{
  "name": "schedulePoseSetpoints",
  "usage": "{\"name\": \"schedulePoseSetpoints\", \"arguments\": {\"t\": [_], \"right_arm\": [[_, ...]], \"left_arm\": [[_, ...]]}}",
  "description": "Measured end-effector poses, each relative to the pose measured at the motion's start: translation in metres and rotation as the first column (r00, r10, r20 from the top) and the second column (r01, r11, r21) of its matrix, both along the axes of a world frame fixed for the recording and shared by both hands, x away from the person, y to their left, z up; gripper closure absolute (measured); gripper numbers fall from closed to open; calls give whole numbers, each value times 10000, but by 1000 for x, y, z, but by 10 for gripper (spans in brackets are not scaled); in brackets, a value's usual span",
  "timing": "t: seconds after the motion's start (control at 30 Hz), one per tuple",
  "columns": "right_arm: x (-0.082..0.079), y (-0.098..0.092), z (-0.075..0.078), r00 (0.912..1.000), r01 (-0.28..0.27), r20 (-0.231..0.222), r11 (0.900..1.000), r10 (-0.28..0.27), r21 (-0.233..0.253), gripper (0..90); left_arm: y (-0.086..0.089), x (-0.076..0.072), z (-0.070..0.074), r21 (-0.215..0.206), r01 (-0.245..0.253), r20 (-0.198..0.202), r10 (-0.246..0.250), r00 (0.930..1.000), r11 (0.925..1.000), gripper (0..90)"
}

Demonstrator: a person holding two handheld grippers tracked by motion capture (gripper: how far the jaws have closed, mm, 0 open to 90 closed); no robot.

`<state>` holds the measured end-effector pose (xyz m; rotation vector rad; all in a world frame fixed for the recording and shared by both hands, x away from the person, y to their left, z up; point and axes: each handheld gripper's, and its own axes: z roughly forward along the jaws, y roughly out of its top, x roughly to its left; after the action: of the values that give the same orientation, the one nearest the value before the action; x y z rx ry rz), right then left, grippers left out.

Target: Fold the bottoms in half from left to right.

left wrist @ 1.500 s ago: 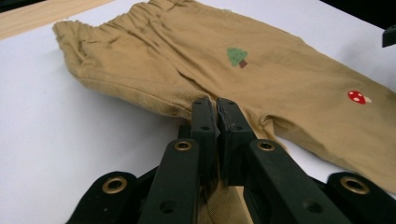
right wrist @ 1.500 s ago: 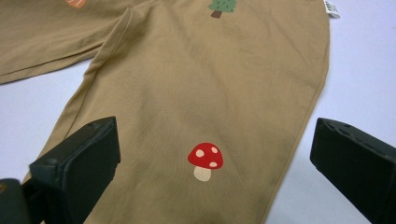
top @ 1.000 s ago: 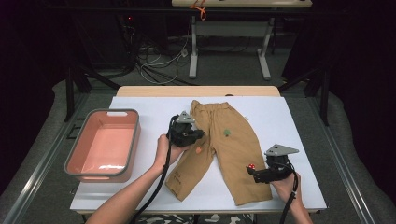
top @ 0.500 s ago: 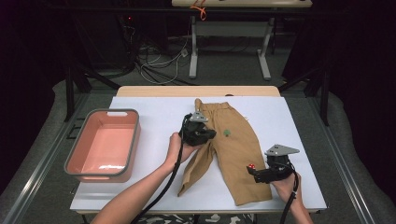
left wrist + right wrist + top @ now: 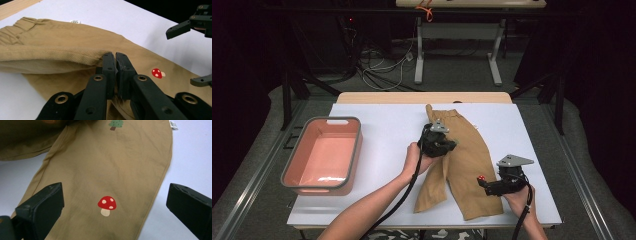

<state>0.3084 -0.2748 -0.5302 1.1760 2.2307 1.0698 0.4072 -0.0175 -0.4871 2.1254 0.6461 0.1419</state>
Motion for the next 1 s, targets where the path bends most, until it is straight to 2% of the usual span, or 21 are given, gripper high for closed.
{"name": "schedulePoseSetpoints", "arguments": {"t": [0.3, 0.33, 0.37, 0.57, 0.77, 1.0], "right_arm": [[-1, -1, 2, 10000, 42, 26, 10000, -42, 23, 6], [-1, -1, 2, 10000, 89, 18, 9998, -89, 182, 6], [-1, -1, 2, 10000, 69, 32, 9999, -69, 97, 6], [-1, -1, 2, 10000, 63, 53, 9999, -64, 88, 6], [-1, -1, 2, 10000, 59, 32, 10000, -59, 33, 6], [0, 0, 1, 10000, 14, -59, 10000, -14, 13, 6]], "left_arm": [[-21, 2, -7, -1, 159, -21, -159, 9999, 9999, 860], [-23, 3, -8, -15, 151, -87, -151, 9998, 9999, 860], [-24, 3, -8, -31, 139, 7, -139, 9999, 9999, 860], [-36, 6, -14, -17, 187, -152, -187, 9997, 9998, 860], [-49, 5, -21, 210, 387, -126, -385, 9992, 9990, 860], [-62, 8, -34, 369, 437, -332, -425, 9985, 9984, 852]]}}
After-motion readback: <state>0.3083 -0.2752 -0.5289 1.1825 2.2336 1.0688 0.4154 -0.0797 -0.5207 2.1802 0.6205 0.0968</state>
